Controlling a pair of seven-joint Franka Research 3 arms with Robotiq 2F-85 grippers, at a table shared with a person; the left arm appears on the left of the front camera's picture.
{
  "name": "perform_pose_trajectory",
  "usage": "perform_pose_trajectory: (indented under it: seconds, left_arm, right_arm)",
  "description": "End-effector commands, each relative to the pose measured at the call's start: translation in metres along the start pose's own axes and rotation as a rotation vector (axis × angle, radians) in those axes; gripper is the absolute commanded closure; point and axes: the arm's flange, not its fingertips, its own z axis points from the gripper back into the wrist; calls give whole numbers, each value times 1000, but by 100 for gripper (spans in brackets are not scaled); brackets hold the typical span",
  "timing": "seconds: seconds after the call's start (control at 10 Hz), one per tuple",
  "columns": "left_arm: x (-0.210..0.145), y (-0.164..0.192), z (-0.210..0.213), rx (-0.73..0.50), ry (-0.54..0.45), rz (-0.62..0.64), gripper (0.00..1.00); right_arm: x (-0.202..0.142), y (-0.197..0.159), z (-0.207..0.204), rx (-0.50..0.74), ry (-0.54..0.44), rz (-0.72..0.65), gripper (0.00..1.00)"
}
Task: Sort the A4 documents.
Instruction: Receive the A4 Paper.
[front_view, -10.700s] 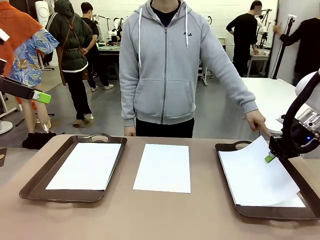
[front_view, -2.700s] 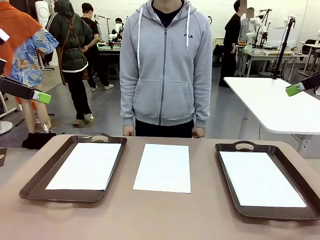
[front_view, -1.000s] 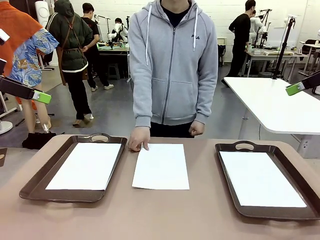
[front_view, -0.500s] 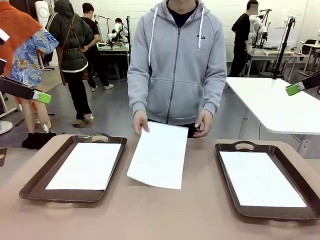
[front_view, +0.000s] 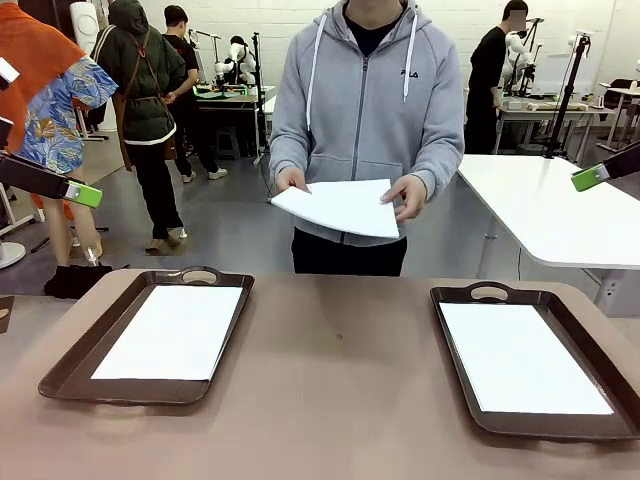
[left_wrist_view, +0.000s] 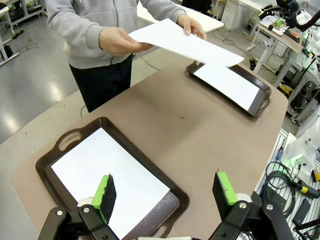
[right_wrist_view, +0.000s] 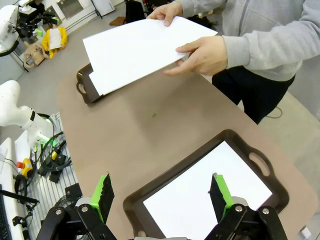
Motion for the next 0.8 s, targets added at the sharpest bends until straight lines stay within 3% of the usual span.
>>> perform_pose_trajectory:
  seconds: [0.0,0.7]
  left_arm:
    - [0,0,0,-6,-3,-4,0]
    - [0,0,0,-6,-3,-4,0]
  right_arm:
    - [0,1,-1,5,2,-1,0]
    - [0,1,-1,5,2,-1,0]
